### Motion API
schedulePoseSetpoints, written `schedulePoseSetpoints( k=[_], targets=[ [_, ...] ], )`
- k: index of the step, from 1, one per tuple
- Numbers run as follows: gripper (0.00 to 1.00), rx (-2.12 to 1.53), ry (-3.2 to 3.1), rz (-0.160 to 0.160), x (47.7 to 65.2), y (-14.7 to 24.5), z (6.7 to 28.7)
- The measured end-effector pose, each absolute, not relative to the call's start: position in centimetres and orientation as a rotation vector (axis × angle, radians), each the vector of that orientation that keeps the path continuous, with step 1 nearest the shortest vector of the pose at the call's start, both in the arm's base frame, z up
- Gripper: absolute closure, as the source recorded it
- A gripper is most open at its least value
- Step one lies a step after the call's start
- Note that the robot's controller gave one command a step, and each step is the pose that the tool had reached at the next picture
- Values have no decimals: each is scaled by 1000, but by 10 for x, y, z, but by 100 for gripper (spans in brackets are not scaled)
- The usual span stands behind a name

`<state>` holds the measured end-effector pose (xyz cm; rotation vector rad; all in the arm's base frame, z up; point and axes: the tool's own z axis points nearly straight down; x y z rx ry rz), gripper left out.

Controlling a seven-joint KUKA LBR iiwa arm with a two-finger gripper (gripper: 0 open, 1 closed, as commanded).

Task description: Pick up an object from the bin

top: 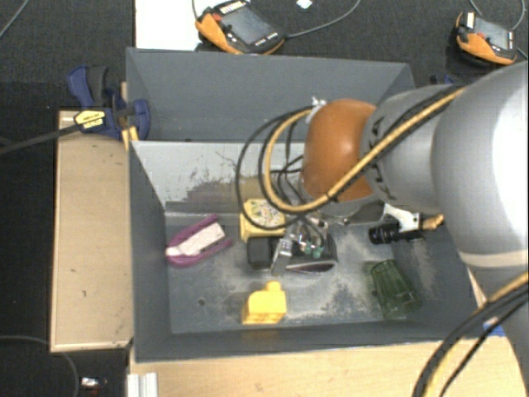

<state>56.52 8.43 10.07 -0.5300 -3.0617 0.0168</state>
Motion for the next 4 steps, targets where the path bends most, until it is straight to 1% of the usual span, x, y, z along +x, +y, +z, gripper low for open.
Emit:
schedulePoseSetpoints(
  k=[1, 2, 3, 4],
  targets=[
    [0, -525, -3098, -6, 561, 56, 72],
    [100, -706, -3034, 9, 563, 72, 72],
    [100, -705, -3034, 9, 563, 72, 72],
    [100, -701, -3026, 15, 559, 72, 85]
  ],
)
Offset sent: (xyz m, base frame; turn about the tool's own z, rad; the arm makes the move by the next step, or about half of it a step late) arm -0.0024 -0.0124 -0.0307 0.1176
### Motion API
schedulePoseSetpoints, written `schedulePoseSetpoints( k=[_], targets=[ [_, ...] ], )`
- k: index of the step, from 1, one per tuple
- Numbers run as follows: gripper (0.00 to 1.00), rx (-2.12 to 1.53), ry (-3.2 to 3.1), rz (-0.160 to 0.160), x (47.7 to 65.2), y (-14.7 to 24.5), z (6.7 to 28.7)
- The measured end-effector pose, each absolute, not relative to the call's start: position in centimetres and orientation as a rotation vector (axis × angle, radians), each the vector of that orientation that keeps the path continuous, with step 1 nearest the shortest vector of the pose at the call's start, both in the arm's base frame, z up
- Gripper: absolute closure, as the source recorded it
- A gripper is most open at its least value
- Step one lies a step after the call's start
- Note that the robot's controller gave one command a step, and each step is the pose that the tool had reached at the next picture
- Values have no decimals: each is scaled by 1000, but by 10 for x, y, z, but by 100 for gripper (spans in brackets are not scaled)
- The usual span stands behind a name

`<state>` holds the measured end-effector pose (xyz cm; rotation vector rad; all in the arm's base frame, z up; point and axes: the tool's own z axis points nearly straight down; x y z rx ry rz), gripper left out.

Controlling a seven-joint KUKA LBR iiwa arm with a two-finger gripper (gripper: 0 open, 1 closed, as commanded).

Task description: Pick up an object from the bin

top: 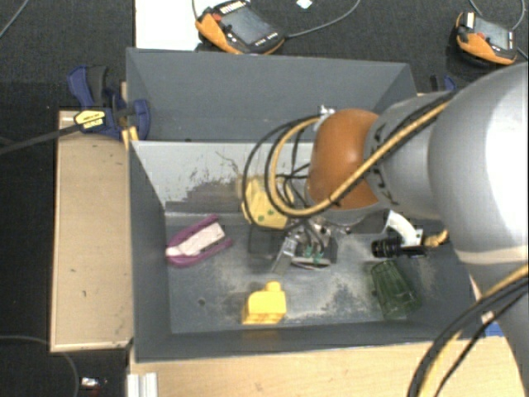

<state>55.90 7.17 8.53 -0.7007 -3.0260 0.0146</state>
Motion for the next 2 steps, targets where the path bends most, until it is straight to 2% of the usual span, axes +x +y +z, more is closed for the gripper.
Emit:
schedulePoseSetpoints(
  k=[1, 2],
  targets=[
    [100, -699, -3031, 12, 560, 72, 116],
    [100, -698, -3033, 12, 561, 71, 130]
  ],
)
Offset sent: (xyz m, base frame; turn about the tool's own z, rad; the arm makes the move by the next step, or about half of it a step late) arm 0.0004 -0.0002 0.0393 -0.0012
